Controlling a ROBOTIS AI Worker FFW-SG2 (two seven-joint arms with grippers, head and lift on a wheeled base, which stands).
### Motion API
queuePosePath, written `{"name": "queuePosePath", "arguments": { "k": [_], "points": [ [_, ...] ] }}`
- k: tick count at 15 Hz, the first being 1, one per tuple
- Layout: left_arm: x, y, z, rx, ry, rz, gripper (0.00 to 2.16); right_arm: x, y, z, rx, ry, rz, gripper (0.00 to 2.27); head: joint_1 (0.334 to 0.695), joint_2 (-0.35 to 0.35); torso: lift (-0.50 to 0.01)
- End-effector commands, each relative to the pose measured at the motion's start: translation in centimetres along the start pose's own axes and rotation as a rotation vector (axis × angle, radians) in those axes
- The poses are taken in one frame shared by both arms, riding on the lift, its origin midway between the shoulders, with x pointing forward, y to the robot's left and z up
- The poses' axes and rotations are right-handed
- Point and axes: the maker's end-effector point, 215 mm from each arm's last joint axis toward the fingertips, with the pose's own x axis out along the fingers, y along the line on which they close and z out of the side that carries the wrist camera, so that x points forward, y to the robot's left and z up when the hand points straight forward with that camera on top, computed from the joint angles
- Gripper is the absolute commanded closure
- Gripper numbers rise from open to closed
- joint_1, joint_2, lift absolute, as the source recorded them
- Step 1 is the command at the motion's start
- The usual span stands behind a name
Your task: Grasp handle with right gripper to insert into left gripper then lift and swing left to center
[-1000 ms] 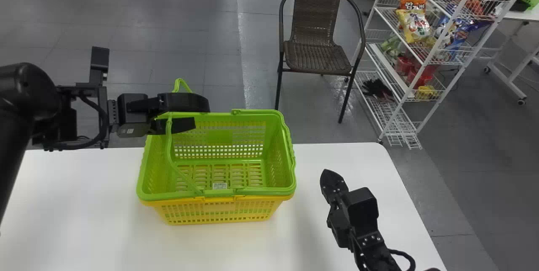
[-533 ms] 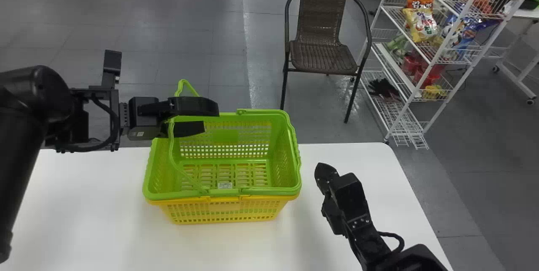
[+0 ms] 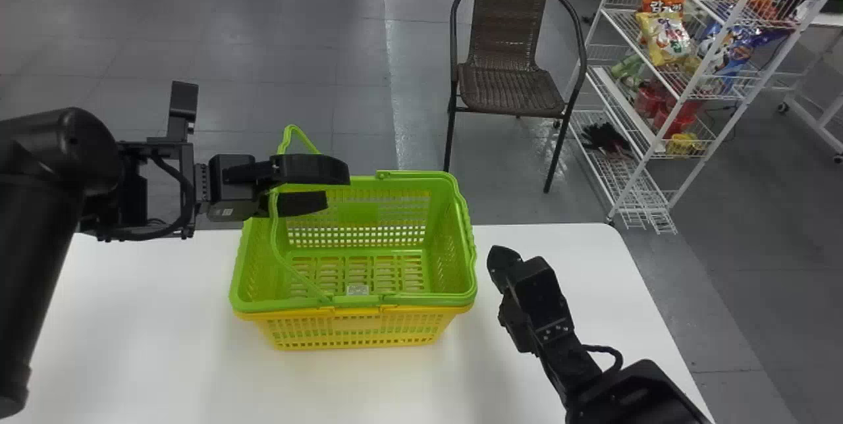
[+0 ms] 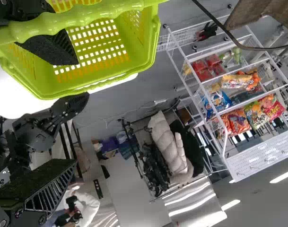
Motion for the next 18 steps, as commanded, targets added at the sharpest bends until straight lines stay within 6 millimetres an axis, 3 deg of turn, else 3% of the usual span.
{"name": "queuePosePath", "arguments": {
  "k": [1, 12, 18],
  "points": [
    [0.2, -0.3, 0.0, -0.001, 0.002, -0.006, 0.06, 0.5, 0.2, 0.2, -0.006, -0.001, 0.006, 2.24, 0.695, -0.127, 0.0],
    [0.6, -0.2, -0.6, -0.008, 0.008, -0.012, 0.06, 1.1, 1.1, 0.8, 0.003, -0.01, 0.024, 2.24, 0.695, -0.121, 0.0],
    [1.0, -1.1, -0.5, 0.008, 0.009, -0.022, 0.06, 0.7, 0.2, 2.0, 0.031, -0.034, 0.007, 2.24, 0.695, -0.122, 0.0]
  ]
}}
